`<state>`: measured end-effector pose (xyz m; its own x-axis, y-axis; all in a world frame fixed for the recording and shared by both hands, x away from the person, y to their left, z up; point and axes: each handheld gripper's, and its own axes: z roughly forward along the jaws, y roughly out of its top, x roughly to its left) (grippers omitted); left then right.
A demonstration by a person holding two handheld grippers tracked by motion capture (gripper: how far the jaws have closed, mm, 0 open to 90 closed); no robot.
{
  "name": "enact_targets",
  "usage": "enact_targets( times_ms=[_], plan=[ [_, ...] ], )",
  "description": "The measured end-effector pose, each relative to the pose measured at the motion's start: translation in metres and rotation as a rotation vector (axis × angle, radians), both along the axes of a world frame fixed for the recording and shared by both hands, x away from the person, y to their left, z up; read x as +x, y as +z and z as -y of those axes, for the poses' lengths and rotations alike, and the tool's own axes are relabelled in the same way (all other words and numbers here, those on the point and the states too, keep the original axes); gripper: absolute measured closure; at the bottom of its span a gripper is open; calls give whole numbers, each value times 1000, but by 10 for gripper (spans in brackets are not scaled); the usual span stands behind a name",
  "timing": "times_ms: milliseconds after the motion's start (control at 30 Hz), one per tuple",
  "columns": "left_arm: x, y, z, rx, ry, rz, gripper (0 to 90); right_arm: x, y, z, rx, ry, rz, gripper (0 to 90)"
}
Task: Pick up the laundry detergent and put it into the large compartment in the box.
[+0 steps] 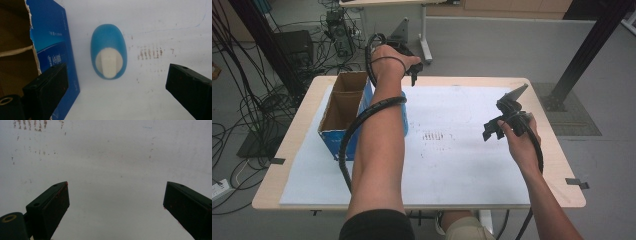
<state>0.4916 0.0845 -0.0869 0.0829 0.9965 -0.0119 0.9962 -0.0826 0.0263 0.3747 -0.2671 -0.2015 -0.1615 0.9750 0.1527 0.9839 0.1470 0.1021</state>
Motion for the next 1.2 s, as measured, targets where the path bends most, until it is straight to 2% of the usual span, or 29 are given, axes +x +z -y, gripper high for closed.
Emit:
enact_targets(
  times_ms=[333,667,1200],
  plan=[
    [8,-1,-5,-3,8,7,49,0,-3,0,2,1,-4,65],
    [11,-6,0,-5,-7,1,49,-1,1,0,7,-7,0,66],
    [18,-33,-7,-18,6,-32,50,-3,1,1,7,-7,-1,65]
  ],
)
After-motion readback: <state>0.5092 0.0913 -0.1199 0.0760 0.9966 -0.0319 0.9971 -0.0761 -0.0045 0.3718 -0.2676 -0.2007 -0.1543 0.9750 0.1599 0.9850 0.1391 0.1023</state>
